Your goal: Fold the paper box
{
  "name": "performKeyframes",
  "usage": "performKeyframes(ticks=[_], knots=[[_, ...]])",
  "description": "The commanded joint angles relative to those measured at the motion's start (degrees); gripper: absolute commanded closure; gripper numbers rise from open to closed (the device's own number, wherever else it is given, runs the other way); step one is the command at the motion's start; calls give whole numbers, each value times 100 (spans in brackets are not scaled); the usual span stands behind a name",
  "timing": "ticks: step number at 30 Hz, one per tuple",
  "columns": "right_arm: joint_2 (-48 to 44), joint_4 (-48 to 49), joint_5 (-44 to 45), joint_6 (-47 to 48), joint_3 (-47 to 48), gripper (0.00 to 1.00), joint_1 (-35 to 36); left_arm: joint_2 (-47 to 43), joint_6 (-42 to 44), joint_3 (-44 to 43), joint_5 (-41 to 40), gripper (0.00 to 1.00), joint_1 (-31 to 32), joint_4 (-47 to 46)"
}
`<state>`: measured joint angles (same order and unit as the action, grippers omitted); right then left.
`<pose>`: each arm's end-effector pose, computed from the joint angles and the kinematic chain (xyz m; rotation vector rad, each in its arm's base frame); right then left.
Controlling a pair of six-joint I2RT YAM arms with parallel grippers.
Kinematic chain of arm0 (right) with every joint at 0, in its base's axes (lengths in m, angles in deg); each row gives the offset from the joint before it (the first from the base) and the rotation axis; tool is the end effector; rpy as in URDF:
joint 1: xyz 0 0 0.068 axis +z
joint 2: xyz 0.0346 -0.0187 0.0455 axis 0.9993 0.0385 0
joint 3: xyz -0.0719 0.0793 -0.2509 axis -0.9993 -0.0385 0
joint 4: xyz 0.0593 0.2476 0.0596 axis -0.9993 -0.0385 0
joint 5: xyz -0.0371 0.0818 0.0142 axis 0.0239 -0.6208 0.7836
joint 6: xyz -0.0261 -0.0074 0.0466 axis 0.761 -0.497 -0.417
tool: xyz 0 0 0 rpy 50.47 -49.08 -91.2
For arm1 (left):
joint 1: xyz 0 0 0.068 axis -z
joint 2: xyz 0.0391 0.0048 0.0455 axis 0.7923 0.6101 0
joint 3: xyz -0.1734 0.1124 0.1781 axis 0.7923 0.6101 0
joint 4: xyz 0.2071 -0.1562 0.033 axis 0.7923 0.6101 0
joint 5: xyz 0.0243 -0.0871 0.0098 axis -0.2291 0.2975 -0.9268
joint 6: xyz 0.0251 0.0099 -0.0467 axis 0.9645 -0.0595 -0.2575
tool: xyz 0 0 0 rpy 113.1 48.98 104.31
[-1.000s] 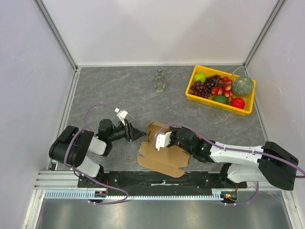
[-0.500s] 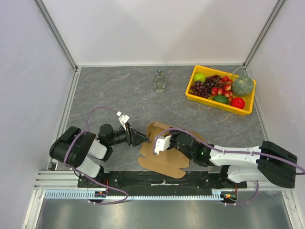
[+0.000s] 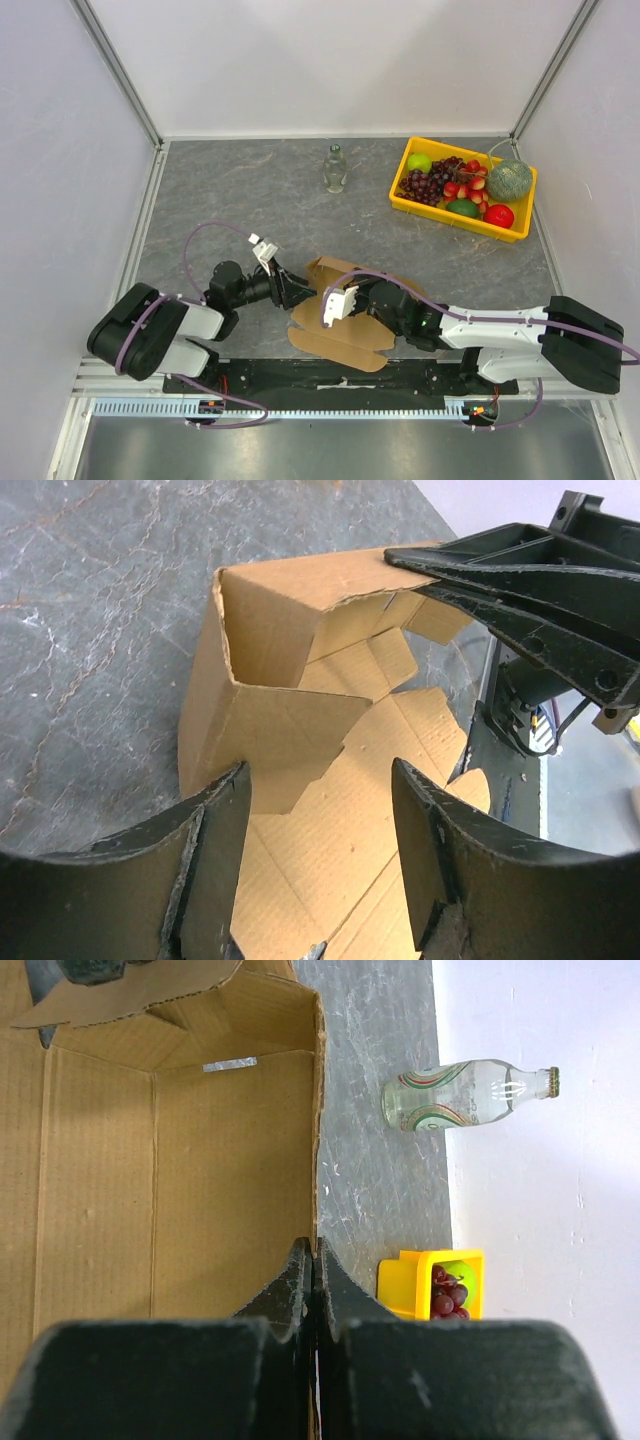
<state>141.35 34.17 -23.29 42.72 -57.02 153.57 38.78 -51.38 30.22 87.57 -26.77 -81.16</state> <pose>0.1118 0.2123 0.1860 -1.4284 1.3019 -0.1915 0.1699 -0.1074 0.1354 0.5094 1.8206 -1.2945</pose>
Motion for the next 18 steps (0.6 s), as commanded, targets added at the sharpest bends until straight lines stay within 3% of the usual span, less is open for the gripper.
performKeyframes(ticks=[1, 4, 7, 9, 12, 14, 18], knots=[[-160, 354, 84, -148, -46, 100, 40, -499, 384, -90, -105, 35, 74, 279], [-160, 336, 137, -166, -90, 100, 32, -1263, 129, 24, -104, 36, 83, 260], [-186, 310, 163, -183, -125, 100, 32, -2430, 163, -133, -428, 36, 83, 1057], [-230, 310, 155, -201, -151, 100, 32, -3160, 321, -335, -955, 35, 83, 1980], [-248, 327, 120, -227, -151, 100, 32, -3796, 348, -564, -2622, 28, 57, 2895], [-239, 328, 102, -253, -142, 100, 40, -3570, 348, -844, -3555, 23, -57, 3458], [-239, 328, 32, -306, -116, 100, 40, -1834, 226, -1758, -3515, 23, -418, 4093]])
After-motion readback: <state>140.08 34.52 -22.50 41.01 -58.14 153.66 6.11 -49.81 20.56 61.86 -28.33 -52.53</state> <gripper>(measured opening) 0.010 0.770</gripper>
